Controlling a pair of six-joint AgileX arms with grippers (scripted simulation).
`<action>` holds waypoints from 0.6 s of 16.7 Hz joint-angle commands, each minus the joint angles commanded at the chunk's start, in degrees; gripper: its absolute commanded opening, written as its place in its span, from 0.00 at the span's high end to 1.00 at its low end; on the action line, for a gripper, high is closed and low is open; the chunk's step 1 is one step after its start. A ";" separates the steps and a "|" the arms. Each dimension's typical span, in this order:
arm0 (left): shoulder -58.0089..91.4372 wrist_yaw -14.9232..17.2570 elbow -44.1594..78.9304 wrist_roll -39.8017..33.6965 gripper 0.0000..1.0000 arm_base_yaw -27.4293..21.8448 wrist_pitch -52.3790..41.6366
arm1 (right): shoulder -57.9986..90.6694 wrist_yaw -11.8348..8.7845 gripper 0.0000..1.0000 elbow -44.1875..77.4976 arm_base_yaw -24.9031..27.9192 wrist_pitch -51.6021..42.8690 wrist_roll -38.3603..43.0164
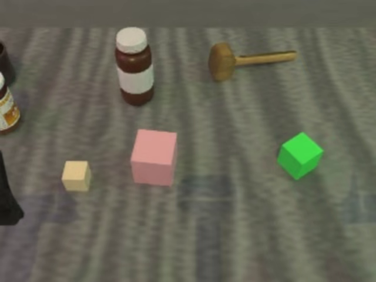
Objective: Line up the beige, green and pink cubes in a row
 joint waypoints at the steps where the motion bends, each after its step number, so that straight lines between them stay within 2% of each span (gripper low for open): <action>1: 0.00 0.00 0.00 0.00 0.00 0.00 0.00 | 0.00 0.00 0.00 0.00 0.00 0.00 0.00; 6: 5.92 0.13 5.53 -0.78 0.00 -0.98 -3.80 | 0.00 0.00 0.00 0.00 0.00 0.00 0.00; 10: 21.63 0.02 17.76 -2.43 0.00 -2.80 -12.49 | 0.00 0.00 0.00 0.00 0.00 0.00 0.00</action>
